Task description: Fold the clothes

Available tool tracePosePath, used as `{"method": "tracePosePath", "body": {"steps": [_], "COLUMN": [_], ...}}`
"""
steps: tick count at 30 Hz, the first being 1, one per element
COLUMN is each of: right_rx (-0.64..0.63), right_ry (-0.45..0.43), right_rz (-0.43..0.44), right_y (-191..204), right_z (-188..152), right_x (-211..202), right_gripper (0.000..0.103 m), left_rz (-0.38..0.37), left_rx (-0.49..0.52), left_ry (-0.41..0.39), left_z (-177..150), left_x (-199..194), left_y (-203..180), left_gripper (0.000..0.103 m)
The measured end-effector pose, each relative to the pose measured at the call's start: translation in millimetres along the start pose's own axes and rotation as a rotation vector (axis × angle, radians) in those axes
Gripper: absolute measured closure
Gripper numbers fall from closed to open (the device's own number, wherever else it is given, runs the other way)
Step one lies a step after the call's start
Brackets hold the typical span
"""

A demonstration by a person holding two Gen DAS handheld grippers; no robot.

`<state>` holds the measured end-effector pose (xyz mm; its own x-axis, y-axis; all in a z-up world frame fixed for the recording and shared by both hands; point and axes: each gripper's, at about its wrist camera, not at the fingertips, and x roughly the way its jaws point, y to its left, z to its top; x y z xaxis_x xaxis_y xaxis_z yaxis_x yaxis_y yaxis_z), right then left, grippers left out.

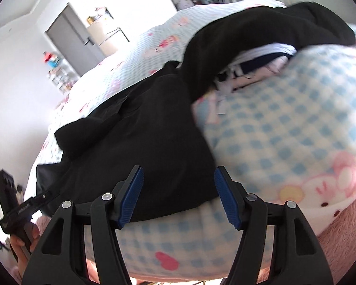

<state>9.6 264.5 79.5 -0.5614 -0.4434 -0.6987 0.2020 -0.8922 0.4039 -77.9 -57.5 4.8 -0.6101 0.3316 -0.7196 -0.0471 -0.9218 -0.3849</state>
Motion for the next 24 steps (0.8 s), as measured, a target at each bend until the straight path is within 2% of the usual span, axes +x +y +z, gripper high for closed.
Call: {"method": "tracePosePath", "body": {"steps": [3,5,6,8,10,12,15,18,20,23,24], "right_rx": [-0.027,0.004,0.022,0.059,0.096,0.107,0.098,0.159,0.180,0.177,0.162], "right_ry": [0.000,0.011,0.017,0.029,0.041,0.030,-0.023,0.057,0.114,0.103,0.089], "right_rz": [-0.039,-0.071,-0.086,-0.114,-0.143,-0.167,-0.164,-0.202,-0.226,-0.186,-0.162], "right_y": [-1,-8,-12,-19,-27,-29,-30,-45,-51,-48,-44], "right_z": [0,-1,-2,-3,-5,-5,-4,-10,-19,-24,-23], "right_x": [13,18,20,23,27,24,4,17,28,25,23], "right_gripper": [0.039,0.040,0.036,0.035,0.035,0.035,0.035,0.037,0.041,0.041,0.041], "left_rz": [-0.025,0.045,0.087,0.231,0.262,0.223,0.091,-0.047,-0.105,-0.168,-0.168], "left_rx": [-0.014,-0.014,-0.013,0.021,0.033,0.078,0.144,0.209,0.252,0.298,0.299], "left_ry": [0.009,0.056,0.082,0.142,0.128,0.084,0.055,0.030,0.031,0.060,0.080], "left_z": [-3,-15,-22,-24,-20,-15,-14,-14,-18,-22,-21], "left_x": [-6,-16,-21,-13,-17,-26,-28,-29,-24,-9,-2], "left_y": [19,18,15,15,10,-6,-40,-74,-94,-114,-116], "left_gripper": [0.050,0.047,0.047,0.048,0.049,0.049,0.047,0.047,0.048,0.048,0.048]}}
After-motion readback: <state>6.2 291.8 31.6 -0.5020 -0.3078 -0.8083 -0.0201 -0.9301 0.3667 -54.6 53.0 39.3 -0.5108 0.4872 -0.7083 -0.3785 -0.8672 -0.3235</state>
